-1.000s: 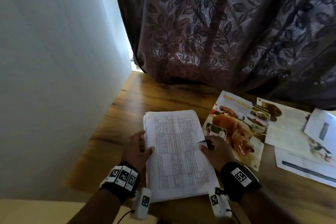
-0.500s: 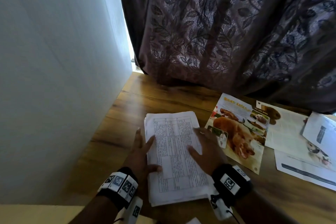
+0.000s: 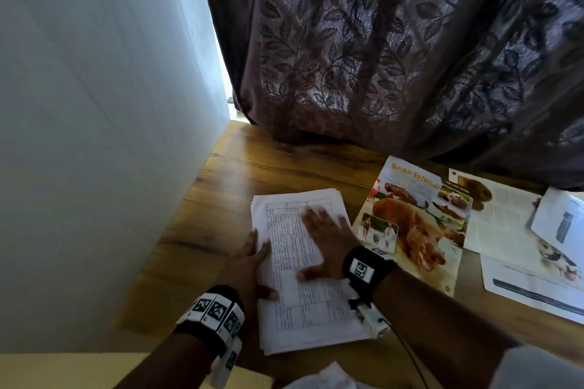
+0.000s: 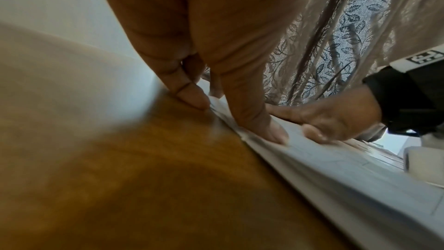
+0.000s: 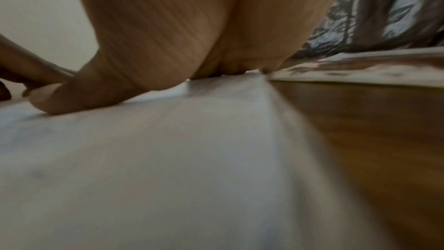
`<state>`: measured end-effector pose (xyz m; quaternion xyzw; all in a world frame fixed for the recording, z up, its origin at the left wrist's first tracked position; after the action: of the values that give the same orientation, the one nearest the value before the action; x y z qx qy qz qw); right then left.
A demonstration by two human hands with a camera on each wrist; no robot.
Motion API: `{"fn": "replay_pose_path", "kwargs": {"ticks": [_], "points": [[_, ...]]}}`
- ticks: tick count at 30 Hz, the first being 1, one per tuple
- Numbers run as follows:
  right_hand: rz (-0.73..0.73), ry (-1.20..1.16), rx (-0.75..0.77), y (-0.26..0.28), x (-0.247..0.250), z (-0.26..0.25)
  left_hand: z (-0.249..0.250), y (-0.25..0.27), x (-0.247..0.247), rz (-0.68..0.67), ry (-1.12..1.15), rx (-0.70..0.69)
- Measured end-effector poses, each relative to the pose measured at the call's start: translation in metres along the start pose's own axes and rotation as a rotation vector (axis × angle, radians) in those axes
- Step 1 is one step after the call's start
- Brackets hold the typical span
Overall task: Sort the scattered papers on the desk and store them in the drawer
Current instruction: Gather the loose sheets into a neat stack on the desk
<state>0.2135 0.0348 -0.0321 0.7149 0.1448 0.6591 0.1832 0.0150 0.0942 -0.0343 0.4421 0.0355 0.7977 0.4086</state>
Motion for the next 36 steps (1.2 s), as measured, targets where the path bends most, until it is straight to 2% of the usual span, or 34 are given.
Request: {"fn": "replay_pose_path", "kwargs": {"ticks": [7,13,16,18,20,23,26,30,32,36], "points": [[-0.099,-0.005,-0.082,0.057,-0.012,0.059,0.006,0.003,0.001,-0.016,-0.064,-0.014],[-0.08,0.053,-0.115,0.08,-0.023,0.065,0.017,0.014,0.003,-0.107,-0.215,0.015],[-0.069,0.035,-0.115,0.082,-0.022,0.064,0.036,0.019,0.004,-0.077,-0.413,-0.01],[-0.067,0.039,-0.116,0.082,-0.02,0.063,0.055,0.02,-0.005,-0.063,-0.459,-0.066],[-0.061,0.044,-0.129,0.082,-0.021,0.063,0.075,0.02,-0.024,-0.113,-0.454,-0.145],[-0.064,0.036,-0.143,0.082,-0.022,0.063,0.09,0.027,-0.06,-0.279,-0.525,-0.21],[-0.095,0.031,-0.15,0.081,-0.023,0.064,0.079,0.034,-0.067,-0.302,-0.542,-0.157],[-0.105,0.022,-0.153,0.083,-0.02,0.062,0.043,0.04,-0.049,-0.214,-0.477,-0.077],[-0.102,0.009,-0.151,0.085,-0.019,0.06,0.031,0.043,-0.041,-0.172,-0.458,-0.089],[-0.156,0.064,-0.14,0.083,-0.011,0.05,0.031,0.047,-0.038,-0.182,-0.473,-0.115]]}}
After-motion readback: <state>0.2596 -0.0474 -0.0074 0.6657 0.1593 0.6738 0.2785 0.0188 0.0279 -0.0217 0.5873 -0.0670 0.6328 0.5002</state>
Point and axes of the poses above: each hand's wrist, its own y-axis away from the middle knuckle, its own x-axis out of the back of the hand, z = x × y, the point moved 6 cm from there along -y, towards the middle knuckle, and after that the axes turned 8 degrees about y, right-handed, at the moved point
